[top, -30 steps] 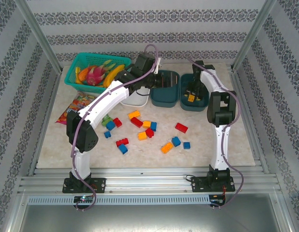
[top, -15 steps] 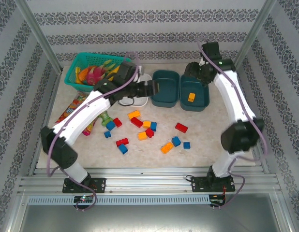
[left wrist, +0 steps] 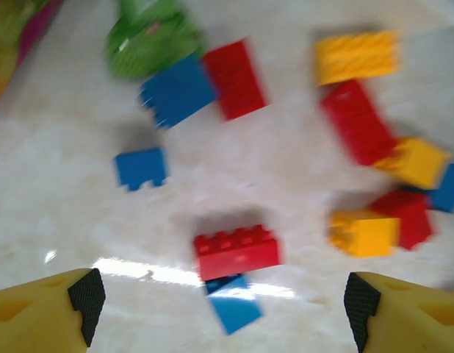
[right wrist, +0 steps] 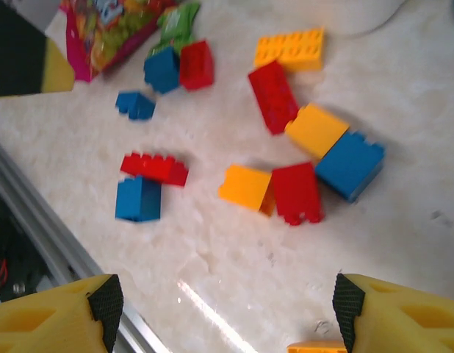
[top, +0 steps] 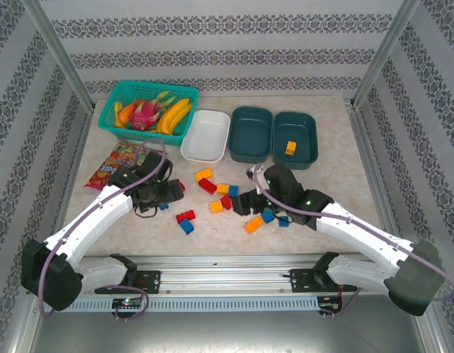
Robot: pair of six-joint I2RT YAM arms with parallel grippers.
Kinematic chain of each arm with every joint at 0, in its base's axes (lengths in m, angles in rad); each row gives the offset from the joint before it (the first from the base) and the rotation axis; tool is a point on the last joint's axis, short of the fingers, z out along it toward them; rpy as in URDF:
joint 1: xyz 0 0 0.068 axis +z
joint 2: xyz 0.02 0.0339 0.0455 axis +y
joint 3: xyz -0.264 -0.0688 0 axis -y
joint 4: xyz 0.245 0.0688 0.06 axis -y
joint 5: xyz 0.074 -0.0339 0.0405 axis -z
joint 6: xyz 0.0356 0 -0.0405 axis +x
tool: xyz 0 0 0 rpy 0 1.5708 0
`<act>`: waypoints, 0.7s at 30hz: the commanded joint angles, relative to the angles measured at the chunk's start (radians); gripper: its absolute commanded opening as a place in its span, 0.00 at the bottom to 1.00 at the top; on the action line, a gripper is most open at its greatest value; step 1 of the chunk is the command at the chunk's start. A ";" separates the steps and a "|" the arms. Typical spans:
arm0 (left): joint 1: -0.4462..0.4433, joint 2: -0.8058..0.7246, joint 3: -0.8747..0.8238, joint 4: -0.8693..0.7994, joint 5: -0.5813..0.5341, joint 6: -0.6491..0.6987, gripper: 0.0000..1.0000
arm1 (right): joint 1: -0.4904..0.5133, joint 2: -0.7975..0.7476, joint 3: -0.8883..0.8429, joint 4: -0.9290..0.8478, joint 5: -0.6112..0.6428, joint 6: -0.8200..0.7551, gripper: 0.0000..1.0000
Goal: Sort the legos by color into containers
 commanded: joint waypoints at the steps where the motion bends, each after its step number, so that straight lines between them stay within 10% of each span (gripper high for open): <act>1: 0.053 0.020 -0.064 0.022 0.036 -0.021 0.87 | 0.029 0.009 -0.022 0.150 -0.023 0.013 0.78; 21: 0.137 0.293 -0.095 0.258 0.029 0.108 0.66 | 0.045 0.163 0.040 0.199 -0.068 0.011 0.78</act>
